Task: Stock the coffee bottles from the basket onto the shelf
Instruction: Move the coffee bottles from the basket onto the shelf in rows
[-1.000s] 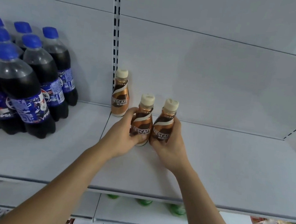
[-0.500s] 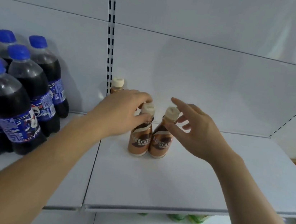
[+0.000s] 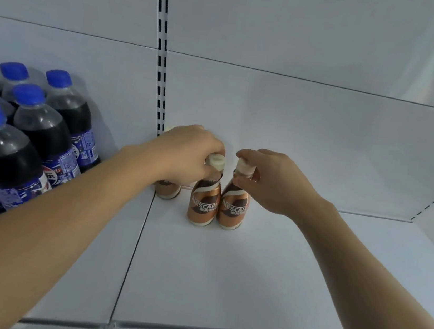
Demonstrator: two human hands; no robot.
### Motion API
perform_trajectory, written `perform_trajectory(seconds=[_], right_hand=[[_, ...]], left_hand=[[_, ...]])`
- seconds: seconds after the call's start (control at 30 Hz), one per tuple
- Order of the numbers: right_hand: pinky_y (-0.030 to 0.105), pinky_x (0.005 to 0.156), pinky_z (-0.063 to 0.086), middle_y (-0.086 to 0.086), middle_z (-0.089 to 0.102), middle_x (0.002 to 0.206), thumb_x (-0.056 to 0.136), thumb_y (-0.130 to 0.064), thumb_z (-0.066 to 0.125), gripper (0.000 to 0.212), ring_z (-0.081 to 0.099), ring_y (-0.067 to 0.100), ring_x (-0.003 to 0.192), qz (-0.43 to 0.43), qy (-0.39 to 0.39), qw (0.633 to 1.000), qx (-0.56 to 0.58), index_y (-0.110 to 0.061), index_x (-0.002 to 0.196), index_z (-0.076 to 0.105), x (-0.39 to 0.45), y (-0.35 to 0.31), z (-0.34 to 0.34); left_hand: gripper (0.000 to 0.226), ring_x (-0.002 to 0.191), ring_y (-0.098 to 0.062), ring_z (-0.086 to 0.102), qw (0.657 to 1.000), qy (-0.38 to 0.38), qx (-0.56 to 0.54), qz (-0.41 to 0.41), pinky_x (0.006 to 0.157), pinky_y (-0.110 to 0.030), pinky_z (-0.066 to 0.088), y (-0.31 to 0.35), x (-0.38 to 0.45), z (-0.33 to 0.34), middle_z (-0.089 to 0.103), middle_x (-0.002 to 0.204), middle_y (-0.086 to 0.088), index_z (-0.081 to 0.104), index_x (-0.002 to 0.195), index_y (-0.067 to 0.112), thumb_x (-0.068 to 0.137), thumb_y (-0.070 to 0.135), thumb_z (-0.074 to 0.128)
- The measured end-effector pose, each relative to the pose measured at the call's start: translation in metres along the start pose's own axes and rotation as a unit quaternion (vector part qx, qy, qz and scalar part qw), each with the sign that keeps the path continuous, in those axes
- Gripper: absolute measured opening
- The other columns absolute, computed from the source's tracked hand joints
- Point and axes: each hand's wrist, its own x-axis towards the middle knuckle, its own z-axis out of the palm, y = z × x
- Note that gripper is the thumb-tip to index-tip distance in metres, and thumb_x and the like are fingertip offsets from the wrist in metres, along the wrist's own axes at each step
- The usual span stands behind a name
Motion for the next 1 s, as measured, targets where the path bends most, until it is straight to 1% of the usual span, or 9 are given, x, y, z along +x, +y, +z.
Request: perform_trajectory(seconds=[0.17, 0.27, 0.33, 0.4, 0.5, 0.6, 0.77, 0.9, 1.0], right_hand=[[0.041, 0.089, 0.057, -0.001, 0.069, 0.106, 0.098, -0.034, 0.075, 0.046, 0.065, 0.025, 0.098, -0.001, 0.009, 1.0, 0.018, -0.025, 0.143, 0.067, 0.021, 0.007, 0.009], [0.041, 0.09, 0.057, 0.001, 0.072, 0.106, 0.096, -0.032, 0.078, 0.046, 0.066, 0.026, 0.099, -0.008, 0.016, 0.999, 0.028, -0.024, 0.141, 0.069, 0.032, 0.008, 0.012], [0.042, 0.092, 0.057, 0.003, 0.073, 0.108, 0.096, -0.031, 0.079, 0.047, 0.066, 0.027, 0.102, -0.005, 0.015, 0.999, 0.031, -0.023, 0.142, 0.069, 0.039, 0.008, 0.014], [0.043, 0.092, 0.057, 0.004, 0.073, 0.108, 0.096, -0.03, 0.078, 0.047, 0.066, 0.028, 0.102, -0.005, 0.014, 0.999, 0.035, -0.023, 0.141, 0.069, 0.045, 0.008, 0.016], [0.042, 0.09, 0.056, 0.002, 0.067, 0.104, 0.095, -0.029, 0.078, 0.047, 0.065, 0.028, 0.1, -0.015, 0.02, 0.999, 0.04, -0.023, 0.141, 0.07, 0.052, 0.007, 0.021], [0.041, 0.089, 0.055, -0.003, 0.059, 0.105, 0.095, -0.029, 0.077, 0.048, 0.064, 0.029, 0.1, -0.014, 0.031, 0.999, 0.039, -0.024, 0.142, 0.069, 0.056, 0.007, 0.025], [0.037, 0.086, 0.052, -0.006, 0.054, 0.106, 0.097, -0.029, 0.076, 0.048, 0.064, 0.031, 0.103, -0.007, 0.042, 0.999, 0.032, -0.024, 0.144, 0.068, 0.062, 0.008, 0.03], [0.037, 0.089, 0.052, -0.001, 0.062, 0.115, 0.098, -0.029, 0.075, 0.049, 0.064, 0.03, 0.108, 0.0, 0.038, 0.999, 0.025, -0.024, 0.146, 0.066, 0.066, 0.005, 0.03], [0.037, 0.09, 0.052, 0.003, 0.065, 0.127, 0.1, -0.03, 0.073, 0.049, 0.064, 0.031, 0.111, 0.005, 0.036, 0.999, 0.02, -0.024, 0.148, 0.065, 0.067, 0.004, 0.031]], left_hand=[[0.023, 0.105, -0.023, 0.057, 1.0, -0.004, 0.011, -0.004, 0.087, -0.046, 0.052, -0.013, 0.014, -0.004, 0.067, 0.101, 0.002, 0.071, 0.104, 0.022, 0.092, 0.041, 0.075], [0.014, 0.104, -0.027, 0.06, 0.999, 0.002, 0.033, -0.004, 0.088, -0.047, 0.053, -0.021, 0.019, -0.005, 0.067, 0.101, 0.001, 0.071, 0.103, 0.021, 0.093, 0.031, 0.068], [0.01, 0.102, -0.03, 0.06, 0.999, 0.008, 0.039, -0.008, 0.085, -0.049, 0.054, -0.027, 0.022, -0.004, 0.066, 0.097, -0.002, 0.068, 0.096, 0.019, 0.091, 0.026, 0.064], [0.009, 0.098, -0.029, 0.061, 0.999, 0.014, 0.038, -0.015, 0.082, -0.05, 0.055, -0.034, 0.024, -0.003, 0.063, 0.094, -0.001, 0.065, 0.091, 0.022, 0.089, 0.031, 0.068], [0.016, 0.099, -0.028, 0.06, 0.999, 0.022, 0.047, -0.015, 0.082, -0.048, 0.055, -0.041, 0.027, -0.002, 0.061, 0.092, 0.002, 0.06, 0.089, 0.03, 0.088, 0.04, 0.072], [0.019, 0.096, -0.029, 0.06, 0.997, 0.035, 0.074, -0.003, 0.08, -0.046, 0.054, -0.046, 0.029, -0.001, 0.059, 0.086, 0.005, 0.056, 0.086, 0.03, 0.088, 0.041, 0.071], [0.028, 0.095, -0.028, 0.058, 0.995, 0.04, 0.095, 0.003, 0.08, -0.046, 0.053, -0.05, 0.03, -0.002, 0.059, 0.081, 0.006, 0.05, 0.079, 0.029, 0.088, 0.043, 0.073], [0.031, 0.097, -0.027, 0.059, 0.993, 0.047, 0.11, 0.007, 0.078, -0.044, 0.051, -0.051, 0.03, -0.003, 0.059, 0.081, 0.007, 0.049, 0.079, 0.03, 0.089, 0.045, 0.073], [0.021, 0.102, -0.025, 0.057, 0.992, 0.046, 0.114, 0.014, 0.076, -0.041, 0.047, -0.049, 0.029, -0.003, 0.059, 0.085, 0.009, 0.057, 0.087, 0.029, 0.093, 0.041, 0.072]])
